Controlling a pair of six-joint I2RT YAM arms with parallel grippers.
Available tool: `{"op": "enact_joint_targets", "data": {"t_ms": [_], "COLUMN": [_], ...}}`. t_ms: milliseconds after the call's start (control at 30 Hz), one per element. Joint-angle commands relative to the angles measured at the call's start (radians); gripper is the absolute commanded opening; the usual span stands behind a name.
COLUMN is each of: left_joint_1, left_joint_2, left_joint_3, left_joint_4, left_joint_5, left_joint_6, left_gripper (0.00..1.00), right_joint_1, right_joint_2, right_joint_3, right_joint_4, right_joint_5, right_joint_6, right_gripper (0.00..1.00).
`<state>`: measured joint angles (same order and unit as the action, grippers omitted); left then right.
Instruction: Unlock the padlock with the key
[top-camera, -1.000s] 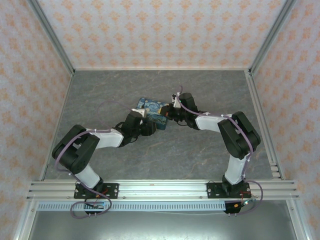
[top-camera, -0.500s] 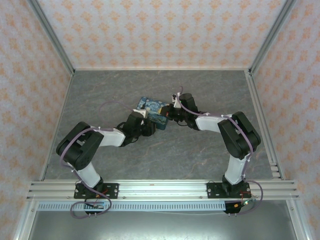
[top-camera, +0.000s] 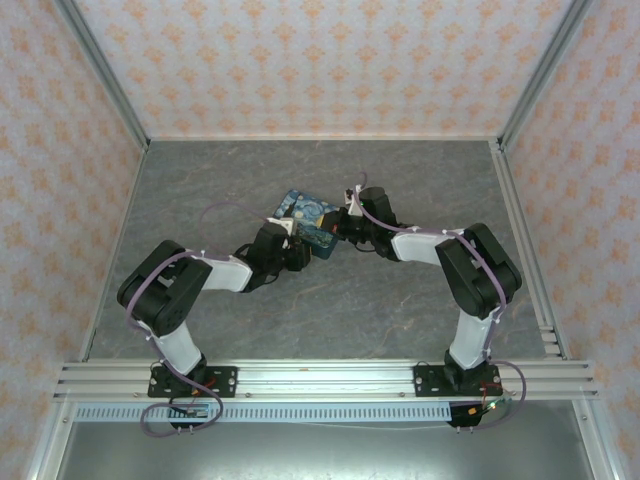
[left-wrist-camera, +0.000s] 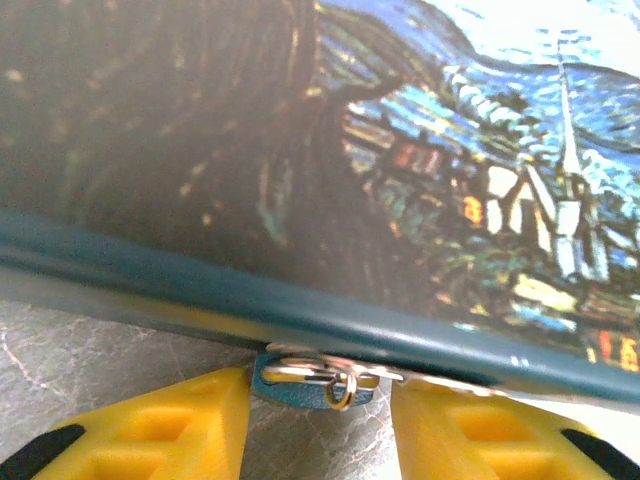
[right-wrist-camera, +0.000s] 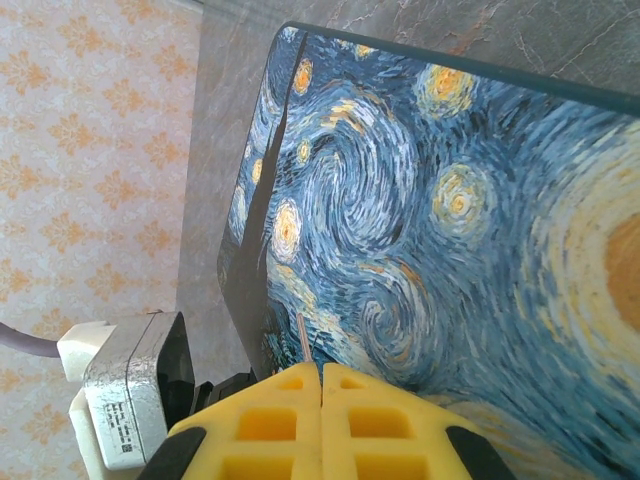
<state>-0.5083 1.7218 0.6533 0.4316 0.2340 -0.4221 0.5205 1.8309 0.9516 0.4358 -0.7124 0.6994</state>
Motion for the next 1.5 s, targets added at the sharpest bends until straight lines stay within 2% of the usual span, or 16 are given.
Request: {"op": "enact_joint_targets", "data": {"t_ms": [0,433,600,767,1000,1367,1467], "left_joint_1": [0.004,0.001,-0.017,-0.039,-0.069,-0.125,-0.131], "left_joint_2": [0.005,-0.040,-0.072,-0.112,-0.154,-0.185,-0.183], "left_joint_3": [0.012,-0.017,-0.017,-0.005,0.004,0.107,0.115], "left_joint_4": [0.028,0.037,-0.004,-0.070,-0.123,-0.309,-0.303], "left_joint_5": [0.005,-0.012,-0.027,-0.027,-0.017,0.013,0.033], "left_joint_6": [-0.010,-0.082,-0.106,-0.138,-0.179,-0.316,-0.357], "left_gripper": [0.39,0.27,0.24,0.24,0.23,0.19,0.19], "right_joint_1": [0.012,0.012,0.008,0.004,-0.002,-0.001,0.003], "right_joint_2": [0.024,-0.051,-0.124,-0.211,-0.345,-0.527,-0.532], "right_joint_3": [-0.042,-0.048,-0.047,-0.066,-0.187,-0.442,-0.491], "right_joint_4": [-0.089,-0.074,-0.094,-0.187,-0.199,-0.094,-0.041], "right_joint_5": [0.006,0.034,0.063,0.103,0.125,0.075,0.064], "right_joint_6": [0.007,-0.020,-0.076,-0.172,-0.246,-0.414,-0.451], "right_gripper": [0.00,0.00,0.00,0.00,0.00,0.00,0.00]}}
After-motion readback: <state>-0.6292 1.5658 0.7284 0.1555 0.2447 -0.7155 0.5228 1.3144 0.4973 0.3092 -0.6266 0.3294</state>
